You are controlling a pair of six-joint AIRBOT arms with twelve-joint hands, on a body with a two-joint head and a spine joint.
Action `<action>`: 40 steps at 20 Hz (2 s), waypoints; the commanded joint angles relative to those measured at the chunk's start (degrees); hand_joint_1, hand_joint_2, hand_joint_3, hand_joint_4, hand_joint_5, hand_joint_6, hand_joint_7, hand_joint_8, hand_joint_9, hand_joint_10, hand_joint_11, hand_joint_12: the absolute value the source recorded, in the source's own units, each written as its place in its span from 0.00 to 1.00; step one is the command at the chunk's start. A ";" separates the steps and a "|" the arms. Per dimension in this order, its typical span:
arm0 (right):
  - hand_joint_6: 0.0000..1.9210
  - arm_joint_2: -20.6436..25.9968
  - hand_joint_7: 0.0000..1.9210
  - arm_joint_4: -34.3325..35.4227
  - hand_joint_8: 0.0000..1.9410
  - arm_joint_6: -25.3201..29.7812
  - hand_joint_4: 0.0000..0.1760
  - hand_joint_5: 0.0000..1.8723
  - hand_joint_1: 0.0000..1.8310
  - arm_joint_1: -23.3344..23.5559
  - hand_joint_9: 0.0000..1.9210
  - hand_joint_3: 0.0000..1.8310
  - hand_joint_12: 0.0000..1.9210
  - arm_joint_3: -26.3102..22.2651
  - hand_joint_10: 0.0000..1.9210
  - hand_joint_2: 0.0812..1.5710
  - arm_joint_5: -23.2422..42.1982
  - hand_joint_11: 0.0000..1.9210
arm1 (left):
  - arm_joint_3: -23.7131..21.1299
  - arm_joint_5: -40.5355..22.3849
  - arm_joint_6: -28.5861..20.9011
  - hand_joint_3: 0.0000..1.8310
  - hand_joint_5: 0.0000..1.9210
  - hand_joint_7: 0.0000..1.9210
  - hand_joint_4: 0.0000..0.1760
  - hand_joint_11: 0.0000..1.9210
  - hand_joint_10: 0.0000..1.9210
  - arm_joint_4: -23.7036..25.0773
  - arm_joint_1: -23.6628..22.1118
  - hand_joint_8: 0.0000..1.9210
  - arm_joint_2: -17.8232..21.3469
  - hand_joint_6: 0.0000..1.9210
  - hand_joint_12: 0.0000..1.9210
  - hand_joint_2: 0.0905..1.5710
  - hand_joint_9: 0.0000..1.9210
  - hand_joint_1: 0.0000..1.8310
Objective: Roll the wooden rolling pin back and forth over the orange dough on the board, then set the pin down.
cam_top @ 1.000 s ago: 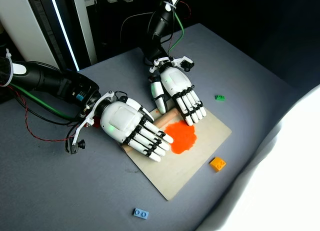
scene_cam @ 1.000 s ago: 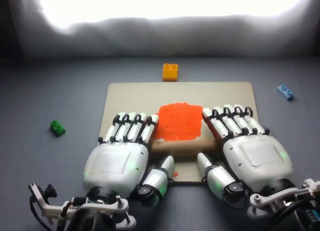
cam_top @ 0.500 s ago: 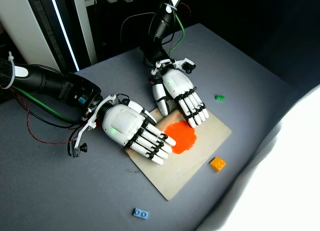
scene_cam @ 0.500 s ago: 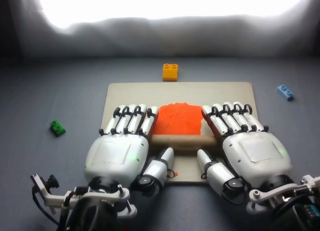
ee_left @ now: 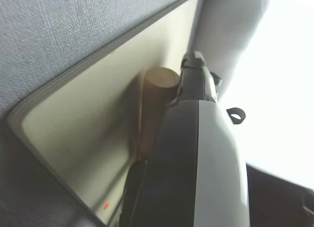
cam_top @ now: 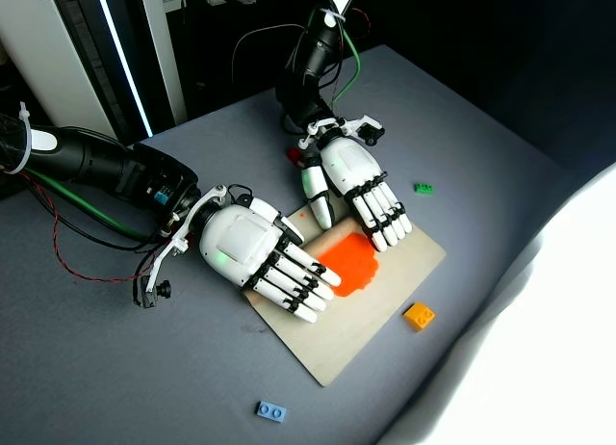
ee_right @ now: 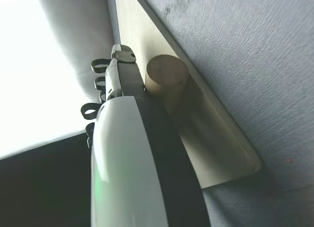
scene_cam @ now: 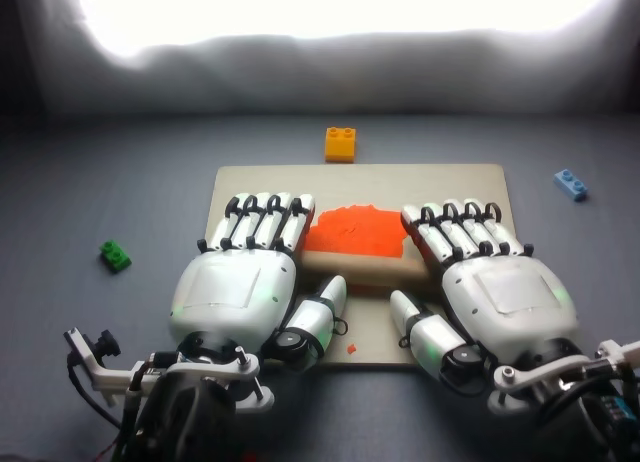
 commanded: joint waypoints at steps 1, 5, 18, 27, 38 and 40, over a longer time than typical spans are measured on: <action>0.00 0.12 0.02 -3.39 0.00 0.21 0.00 0.03 0.00 0.65 0.00 0.05 0.00 0.28 0.00 1.00 4.99 0.00 | 0.22 -4.53 -0.26 0.03 0.03 0.02 0.00 0.00 0.00 3.82 -0.50 0.00 -0.18 0.00 0.00 1.00 0.00 0.00; 0.01 0.10 0.04 -3.03 0.01 0.70 0.00 0.04 0.00 1.04 0.00 0.06 0.00 1.08 0.00 1.00 4.52 0.00 | 0.95 -4.14 -0.26 0.03 0.04 0.02 0.00 0.00 0.00 3.81 -0.73 0.00 -0.54 0.01 0.00 1.00 0.00 0.00; 0.01 0.06 0.03 -1.35 0.01 2.49 0.00 0.03 0.00 2.13 0.00 0.09 0.00 3.72 0.00 1.00 2.51 0.00 | 4.08 -1.70 -0.26 0.02 0.03 0.01 0.00 0.00 0.00 3.78 -2.13 0.00 -1.32 0.00 0.00 1.00 0.00 0.00; 0.01 0.05 0.03 -0.94 0.00 3.10 0.00 0.04 0.00 2.79 0.00 0.07 0.00 4.99 0.00 1.00 1.80 0.00 | 6.24 0.89 -1.32 0.03 0.05 0.03 0.00 0.00 0.00 3.73 -3.59 0.01 -1.78 0.01 0.00 1.00 0.01 0.00; 0.00 -0.30 0.02 0.38 0.00 4.05 0.00 0.01 0.00 3.94 0.00 0.04 0.00 7.04 0.00 1.00 0.26 0.00 | 9.01 2.44 -2.28 0.03 0.02 0.01 0.00 0.00 0.00 3.45 -4.85 0.00 -2.56 0.00 0.00 1.00 0.00 0.00; 0.01 -0.36 0.03 0.46 0.01 4.24 0.00 0.02 0.00 4.05 0.01 0.06 0.00 7.36 0.01 1.00 0.02 0.00 | 9.38 2.57 -2.38 0.04 0.03 0.03 0.00 0.00 0.00 3.34 -4.93 0.01 -2.68 0.00 0.00 1.00 0.01 0.00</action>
